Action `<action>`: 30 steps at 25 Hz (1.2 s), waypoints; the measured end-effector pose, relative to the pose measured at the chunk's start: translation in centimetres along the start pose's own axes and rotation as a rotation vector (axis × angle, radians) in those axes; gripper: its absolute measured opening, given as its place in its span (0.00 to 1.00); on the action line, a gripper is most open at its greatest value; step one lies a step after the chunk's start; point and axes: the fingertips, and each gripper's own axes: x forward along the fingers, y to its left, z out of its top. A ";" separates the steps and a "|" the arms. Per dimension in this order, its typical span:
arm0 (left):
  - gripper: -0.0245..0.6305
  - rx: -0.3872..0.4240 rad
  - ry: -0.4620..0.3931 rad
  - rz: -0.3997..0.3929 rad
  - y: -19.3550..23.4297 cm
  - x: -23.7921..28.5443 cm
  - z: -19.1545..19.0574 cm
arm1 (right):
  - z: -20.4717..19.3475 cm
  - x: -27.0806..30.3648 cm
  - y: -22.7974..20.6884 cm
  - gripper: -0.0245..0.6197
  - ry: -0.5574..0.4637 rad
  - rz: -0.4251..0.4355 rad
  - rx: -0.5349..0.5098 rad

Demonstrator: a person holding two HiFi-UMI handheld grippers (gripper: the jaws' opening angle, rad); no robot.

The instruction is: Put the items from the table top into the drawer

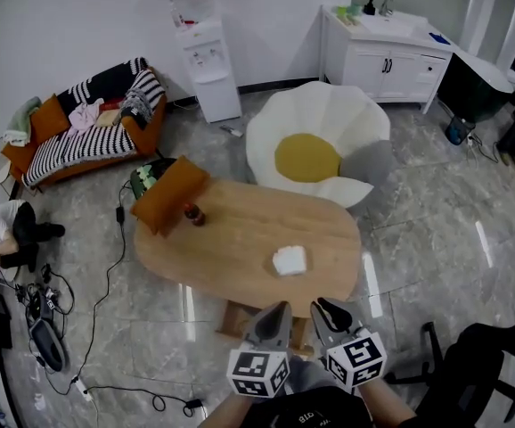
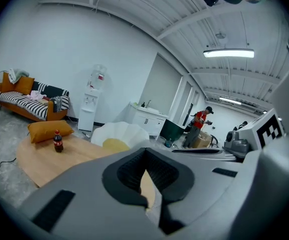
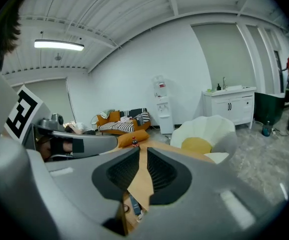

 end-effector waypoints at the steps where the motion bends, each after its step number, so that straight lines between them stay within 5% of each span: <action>1: 0.05 0.002 0.003 0.003 0.4 0.4 0.1 | -0.2 0.5 -0.3 0.10 0.008 -0.003 0.011; 17: 0.05 -0.001 0.113 -0.007 7.0 7.3 -2.7 | -3.0 8.6 -4.6 0.43 0.073 -0.105 0.138; 30: 0.05 -0.040 0.150 0.051 13.2 12.4 -6.6 | -8.2 15.8 -6.8 0.62 0.099 -0.184 0.144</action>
